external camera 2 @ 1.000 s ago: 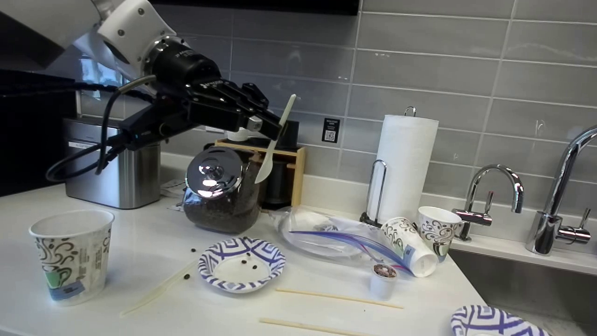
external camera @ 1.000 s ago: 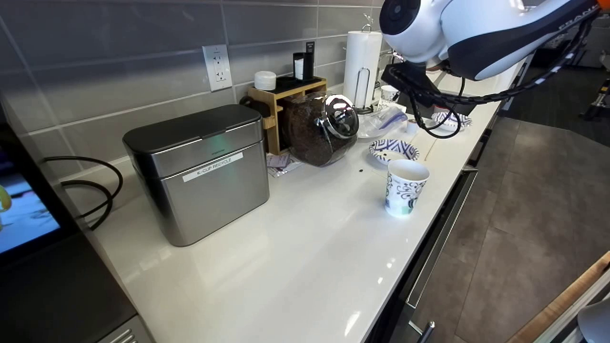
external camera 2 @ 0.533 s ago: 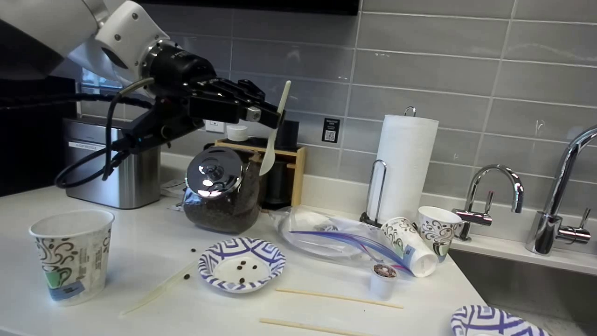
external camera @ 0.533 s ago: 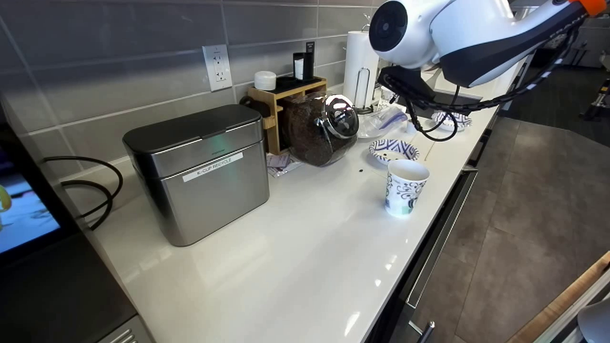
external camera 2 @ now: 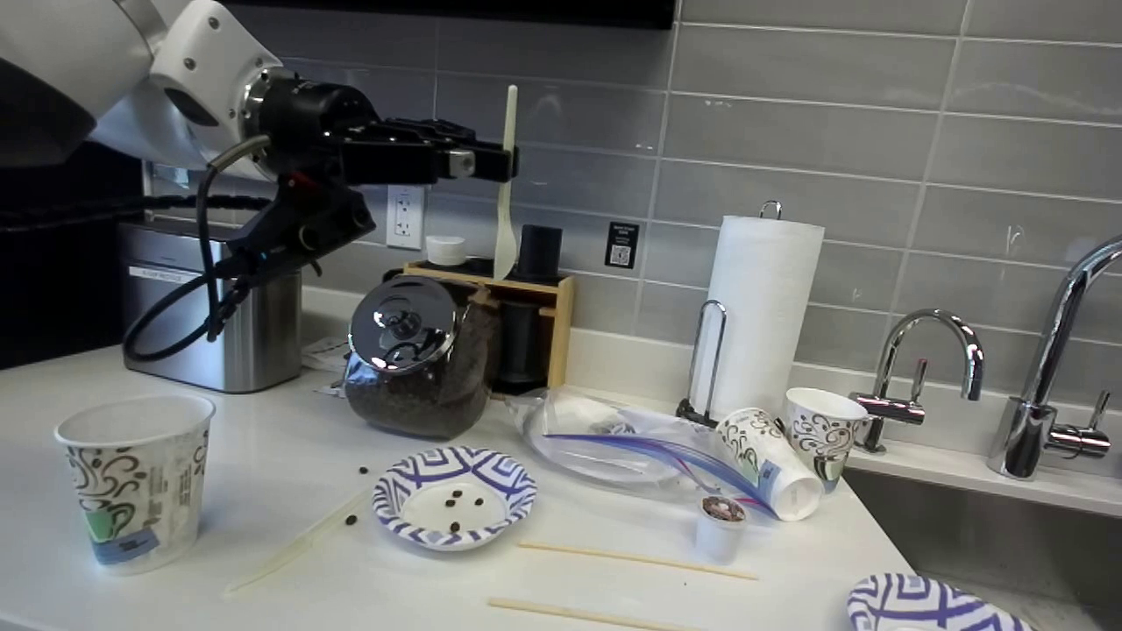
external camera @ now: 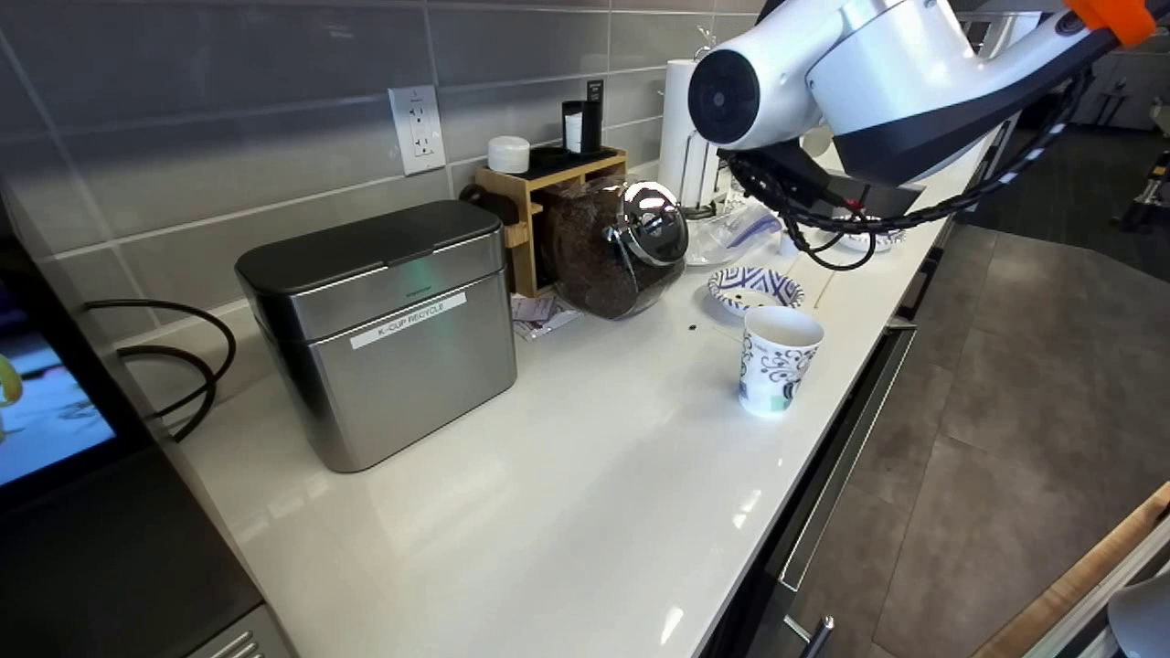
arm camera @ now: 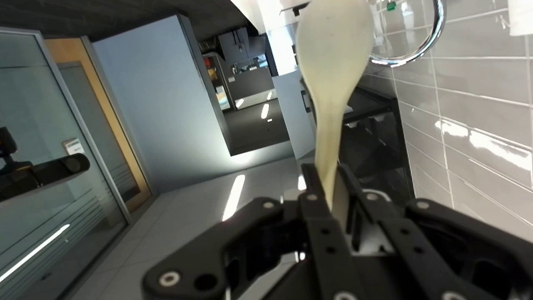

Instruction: Scoop up the beans in the coffee cup with the spoon and put them onto the bowl

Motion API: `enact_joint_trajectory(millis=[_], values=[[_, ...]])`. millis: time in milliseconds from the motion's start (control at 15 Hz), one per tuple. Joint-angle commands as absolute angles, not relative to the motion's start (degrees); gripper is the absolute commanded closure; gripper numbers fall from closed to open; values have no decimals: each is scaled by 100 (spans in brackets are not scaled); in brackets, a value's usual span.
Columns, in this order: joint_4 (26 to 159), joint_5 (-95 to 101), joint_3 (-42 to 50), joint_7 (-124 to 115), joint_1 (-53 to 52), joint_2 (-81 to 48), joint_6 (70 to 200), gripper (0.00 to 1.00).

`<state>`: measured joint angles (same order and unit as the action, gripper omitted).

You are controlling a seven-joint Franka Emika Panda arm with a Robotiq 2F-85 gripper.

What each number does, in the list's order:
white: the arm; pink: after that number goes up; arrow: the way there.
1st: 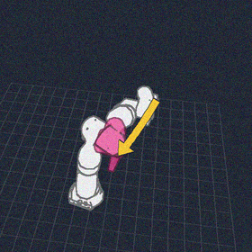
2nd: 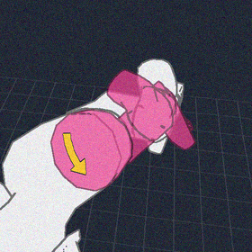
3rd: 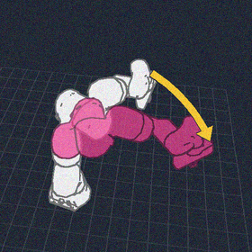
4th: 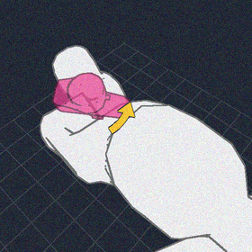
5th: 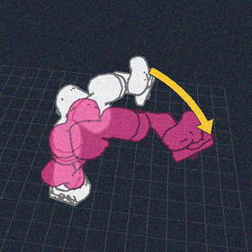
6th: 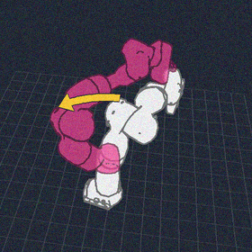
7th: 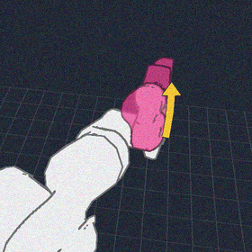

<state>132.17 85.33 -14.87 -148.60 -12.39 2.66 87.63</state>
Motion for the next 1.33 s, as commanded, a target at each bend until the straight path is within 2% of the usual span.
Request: enact_joint_trajectory(millis=[0, 600, 1267], values=[[13136, 8229, -1421, -14775, -1305, 210, 8984, 97], [13552, 6302, -524, -13317, -863, 1394, 11472, 97], [14922, 4398, 629, -10719, -219, 2143, 15079, 97]])
